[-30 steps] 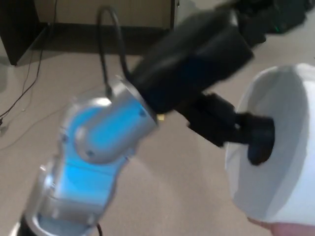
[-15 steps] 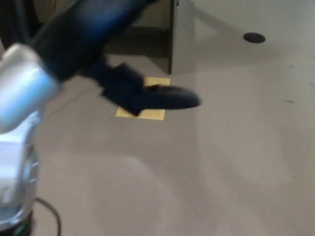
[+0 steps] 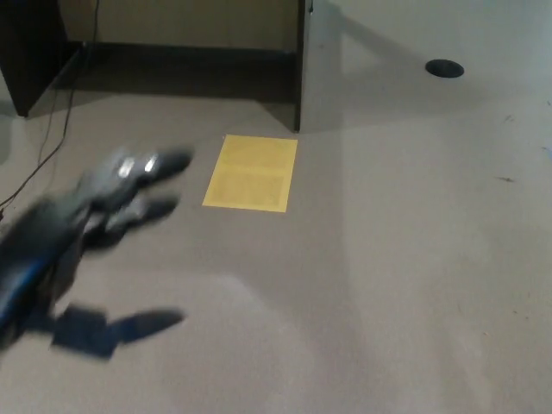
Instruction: A person is holding a toilet paper roll and the robot extends its left hand to grab the roll by inserting its thumb into the gap in the middle and brings its hand down by its side. Then it extends its arm again to hand the toilet paper roll back to the person.
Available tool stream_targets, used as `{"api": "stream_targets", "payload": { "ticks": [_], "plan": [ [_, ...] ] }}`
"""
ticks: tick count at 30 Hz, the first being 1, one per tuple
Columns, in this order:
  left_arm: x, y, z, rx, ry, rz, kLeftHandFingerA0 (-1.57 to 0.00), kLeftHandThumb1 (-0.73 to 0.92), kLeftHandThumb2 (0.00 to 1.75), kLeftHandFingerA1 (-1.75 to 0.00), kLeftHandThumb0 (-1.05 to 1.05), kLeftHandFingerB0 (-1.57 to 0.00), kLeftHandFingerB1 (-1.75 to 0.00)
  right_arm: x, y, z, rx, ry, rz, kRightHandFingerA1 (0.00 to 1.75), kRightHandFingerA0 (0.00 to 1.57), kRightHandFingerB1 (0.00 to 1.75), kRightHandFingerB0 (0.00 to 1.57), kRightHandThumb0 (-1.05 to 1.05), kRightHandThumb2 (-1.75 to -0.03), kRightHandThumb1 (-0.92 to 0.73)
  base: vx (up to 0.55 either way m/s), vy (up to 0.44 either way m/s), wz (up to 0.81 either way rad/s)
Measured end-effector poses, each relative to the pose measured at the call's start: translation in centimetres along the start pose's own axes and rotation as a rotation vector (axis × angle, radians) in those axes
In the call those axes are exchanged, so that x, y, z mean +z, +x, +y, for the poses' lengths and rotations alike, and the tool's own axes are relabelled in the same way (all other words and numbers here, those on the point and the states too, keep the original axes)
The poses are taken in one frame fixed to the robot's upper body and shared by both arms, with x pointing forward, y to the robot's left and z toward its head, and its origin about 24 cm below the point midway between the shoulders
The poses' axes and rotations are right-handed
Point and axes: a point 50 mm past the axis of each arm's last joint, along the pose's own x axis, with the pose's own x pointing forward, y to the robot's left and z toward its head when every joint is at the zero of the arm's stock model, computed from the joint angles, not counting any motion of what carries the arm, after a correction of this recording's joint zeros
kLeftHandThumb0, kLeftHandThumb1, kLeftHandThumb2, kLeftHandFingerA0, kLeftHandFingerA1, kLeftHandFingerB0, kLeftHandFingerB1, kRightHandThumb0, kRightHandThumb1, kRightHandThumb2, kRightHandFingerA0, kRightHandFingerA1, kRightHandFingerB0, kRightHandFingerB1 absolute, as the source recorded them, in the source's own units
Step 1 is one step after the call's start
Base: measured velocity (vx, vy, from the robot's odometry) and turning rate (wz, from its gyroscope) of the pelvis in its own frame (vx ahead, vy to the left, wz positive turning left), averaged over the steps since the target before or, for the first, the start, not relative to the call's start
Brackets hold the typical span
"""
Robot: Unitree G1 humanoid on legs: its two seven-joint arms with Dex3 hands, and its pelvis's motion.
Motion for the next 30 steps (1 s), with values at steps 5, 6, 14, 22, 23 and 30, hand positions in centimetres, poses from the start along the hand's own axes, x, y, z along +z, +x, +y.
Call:
{"api": "stream_targets", "payload": {
  "ticks": [5,6,14,22,23,30],
  "plan": [
    [-7.1,-3.2,0.0,0.07,-0.137,0.272,-0.13,0.35,0.87,-0.52,-0.13,-0.1,-0.5,0.0,0.0,-0.1,-0.004,0.007,-0.002,0.55,0.75,0.38,0.48,-0.39,-0.6,-0.64,0.0,0.0,0.0],
    [-8.7,-4.1,-0.2,0.087,-0.169,0.333,-0.13,0.36,0.87,-0.52,-0.12,-0.11,-0.5,0.0,0.0,-0.1,-0.005,0.007,-0.003,0.58,0.77,0.36,0.42,-0.37,-0.59,-0.64,0.0,0.0,0.0],
    [-16.6,-10.5,-2.3,0.174,-0.307,0.672,-0.12,0.35,0.87,-0.52,-0.14,-0.1,-0.5,-0.1,-0.1,-0.1,-0.011,0.02,-0.002,0.66,0.79,0.33,0.34,-0.35,-0.59,-0.64,0.0,0.0,0.0],
    [-20.6,-15.4,-4.1,0.241,-0.361,0.868,-0.29,0.43,0.57,-0.37,-0.27,-0.26,-0.32,-0.3,-0.1,-0.2,-0.018,0.037,0.002,0.68,0.77,0.3,0.26,-0.33,-0.59,-0.64,0.0,0.0,0.0],
    [-20.9,-15.7,-4.2,0.248,-0.357,0.877,-0.29,0.43,0.57,-0.36,-0.26,-0.25,-0.32,-0.3,-0.1,-0.2,-0.02,0.04,0.002,0.69,0.78,0.29,0.24,-0.33,-0.59,-0.64,0.0,0.0,0.0],
    [-21.9,-17.4,-4.6,0.282,-0.307,0.923,-0.31,0.43,0.57,-0.37,-0.26,-0.27,-0.33,-0.3,-0.2,-0.4,-0.032,0.056,0.0,0.76,0.72,0.45,0.04,-0.27,-0.93,-0.46,0.0,0.0,0.0]
  ]
}}
